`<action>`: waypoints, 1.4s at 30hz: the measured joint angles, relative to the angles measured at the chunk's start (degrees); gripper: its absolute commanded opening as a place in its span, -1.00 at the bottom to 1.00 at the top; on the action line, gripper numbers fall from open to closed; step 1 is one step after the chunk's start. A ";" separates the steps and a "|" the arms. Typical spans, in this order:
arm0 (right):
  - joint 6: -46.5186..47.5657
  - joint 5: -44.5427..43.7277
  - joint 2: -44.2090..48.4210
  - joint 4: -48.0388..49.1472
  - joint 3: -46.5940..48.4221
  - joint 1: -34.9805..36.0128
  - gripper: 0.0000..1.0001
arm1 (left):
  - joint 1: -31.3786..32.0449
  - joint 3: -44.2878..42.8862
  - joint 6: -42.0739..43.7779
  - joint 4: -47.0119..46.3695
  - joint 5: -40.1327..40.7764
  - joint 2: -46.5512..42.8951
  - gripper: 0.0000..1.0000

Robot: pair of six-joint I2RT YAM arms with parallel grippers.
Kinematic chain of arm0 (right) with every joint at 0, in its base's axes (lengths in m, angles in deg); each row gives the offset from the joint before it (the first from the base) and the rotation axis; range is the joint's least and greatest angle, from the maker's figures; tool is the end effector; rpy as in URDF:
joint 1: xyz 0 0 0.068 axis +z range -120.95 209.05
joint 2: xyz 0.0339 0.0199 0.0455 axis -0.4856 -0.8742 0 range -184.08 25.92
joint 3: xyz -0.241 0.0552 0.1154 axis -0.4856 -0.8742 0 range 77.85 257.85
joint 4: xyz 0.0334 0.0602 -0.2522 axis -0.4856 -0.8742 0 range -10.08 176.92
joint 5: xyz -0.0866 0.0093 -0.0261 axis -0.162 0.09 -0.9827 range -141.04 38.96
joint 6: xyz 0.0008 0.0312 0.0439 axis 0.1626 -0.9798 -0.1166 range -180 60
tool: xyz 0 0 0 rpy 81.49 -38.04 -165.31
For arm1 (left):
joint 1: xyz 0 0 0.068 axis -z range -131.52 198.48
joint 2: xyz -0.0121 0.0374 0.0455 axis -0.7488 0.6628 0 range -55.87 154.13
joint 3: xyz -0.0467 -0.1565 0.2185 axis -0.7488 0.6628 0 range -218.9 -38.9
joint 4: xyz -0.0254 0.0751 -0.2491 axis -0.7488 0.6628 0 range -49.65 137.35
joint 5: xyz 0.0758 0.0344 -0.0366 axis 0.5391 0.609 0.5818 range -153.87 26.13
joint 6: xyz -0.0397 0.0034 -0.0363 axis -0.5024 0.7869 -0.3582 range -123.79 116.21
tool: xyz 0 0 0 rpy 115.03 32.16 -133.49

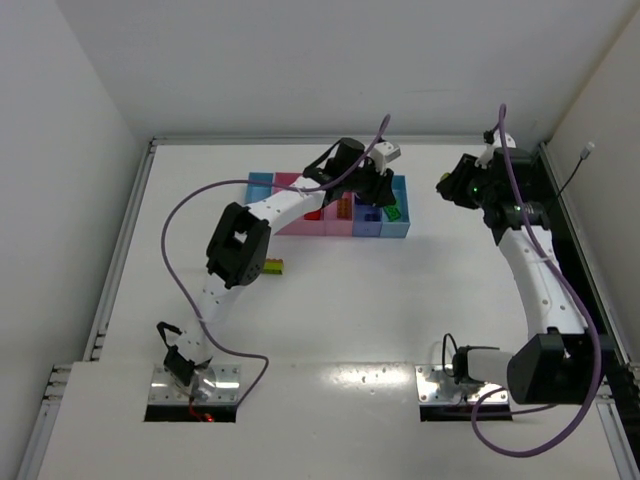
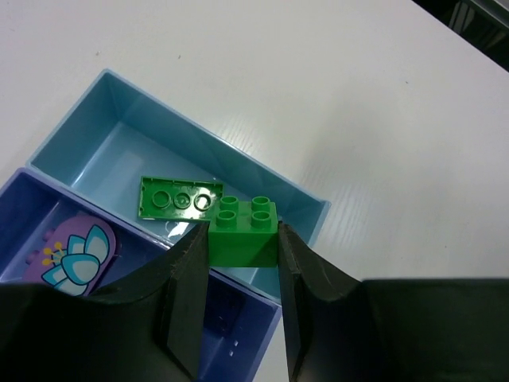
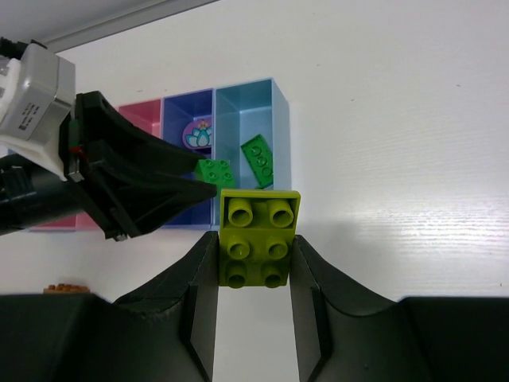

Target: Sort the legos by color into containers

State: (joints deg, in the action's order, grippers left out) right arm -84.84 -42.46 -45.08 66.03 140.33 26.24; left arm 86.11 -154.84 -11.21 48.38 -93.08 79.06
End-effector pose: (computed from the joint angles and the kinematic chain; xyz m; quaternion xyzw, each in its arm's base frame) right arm 0.2802 -0.0084 0.3327 0.1692 0.8450 0.1595 0.4815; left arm 0.4259 -0.3503 0.2297 0.3422 0.7624 -0.3922 0.3846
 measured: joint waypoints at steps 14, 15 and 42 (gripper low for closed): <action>-0.33 3.39 -2.58 -0.15 0.00 -0.81 -1.00 | 0.31 -2.10 1.18 2.14 1.42 2.86 0.40; -0.31 3.52 -2.69 -0.17 0.00 -0.83 -1.00 | 0.24 -2.10 0.94 1.77 1.38 2.86 0.40; -1.01 19.19 -39.98 9.01 30.40 27.89 -1.00 | -41.88 33.53 -18.86 -6.64 -0.11 -41.09 1.00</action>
State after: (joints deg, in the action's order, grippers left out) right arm -85.84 -23.27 -85.06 75.04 170.73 54.13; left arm 44.23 -121.31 -30.07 41.73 -93.19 37.97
